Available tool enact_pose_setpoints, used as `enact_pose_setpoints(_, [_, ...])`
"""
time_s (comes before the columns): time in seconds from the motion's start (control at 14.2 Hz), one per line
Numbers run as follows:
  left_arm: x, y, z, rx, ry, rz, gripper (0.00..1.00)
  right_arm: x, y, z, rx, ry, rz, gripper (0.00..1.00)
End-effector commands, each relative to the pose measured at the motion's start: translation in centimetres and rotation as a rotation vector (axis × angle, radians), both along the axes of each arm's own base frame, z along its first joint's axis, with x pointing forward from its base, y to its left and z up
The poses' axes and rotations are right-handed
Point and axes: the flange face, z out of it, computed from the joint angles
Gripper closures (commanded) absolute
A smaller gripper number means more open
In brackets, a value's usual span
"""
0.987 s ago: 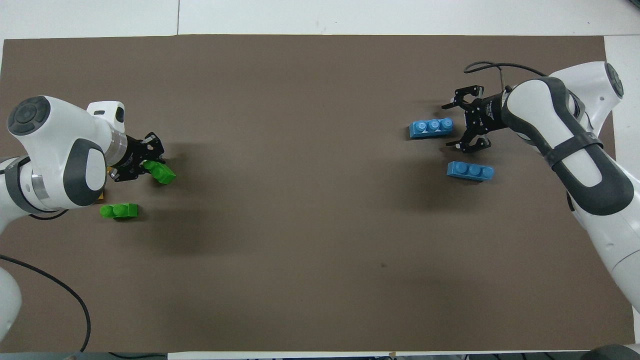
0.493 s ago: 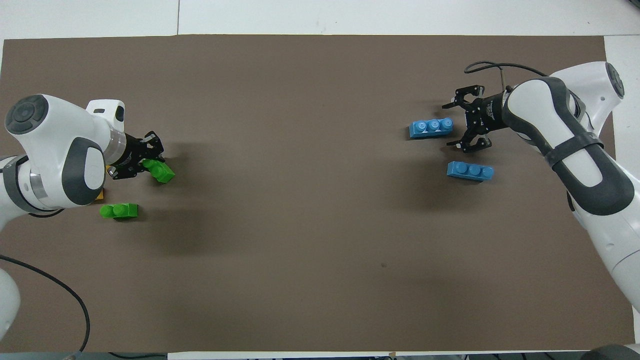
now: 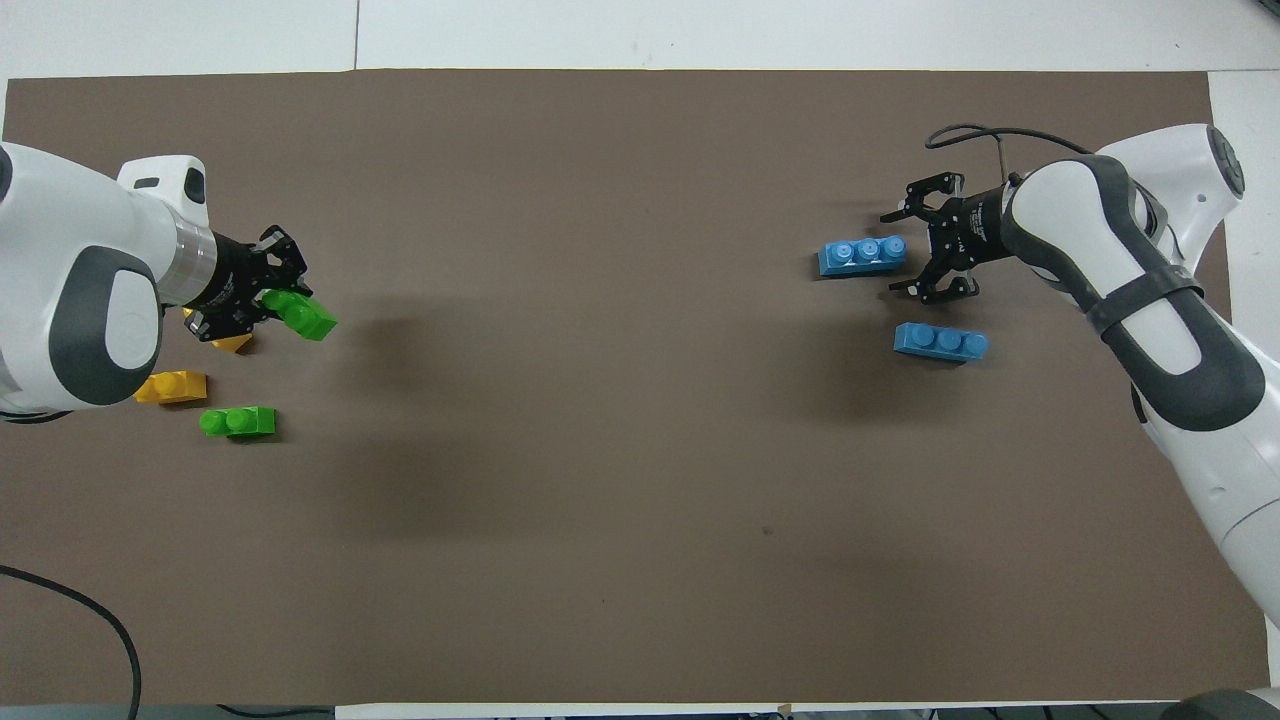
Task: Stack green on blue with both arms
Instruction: 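Grasp the green brick with the left gripper and lift it, then lift the blue brick with the right gripper toward the table center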
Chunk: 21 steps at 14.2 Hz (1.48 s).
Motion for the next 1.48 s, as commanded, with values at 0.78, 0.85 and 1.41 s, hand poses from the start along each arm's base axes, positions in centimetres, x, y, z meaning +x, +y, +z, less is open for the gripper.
enact_pose_setpoints(0.78, [-4.0, -12.6, 7.9, -0.025, 0.040, 0.538, 1.00, 0.8, 5.9, 6.9, 0.020, 0.041, 0.004, 1.00])
enact_pose_setpoints(0.85, [-4.1, -12.7, 7.9, -0.026, 0.042, 0.550, 1.00, 0.8, 7.6, 8.2, 0.040, 0.048, -0.026, 1.00])
enact_pose_setpoints(1.41, [-4.3, -13.5, 7.9, -0.039, 0.052, 0.586, 1.00, -3.5, 26.7, 10.5, 0.071, 0.089, -0.181, 1.00])
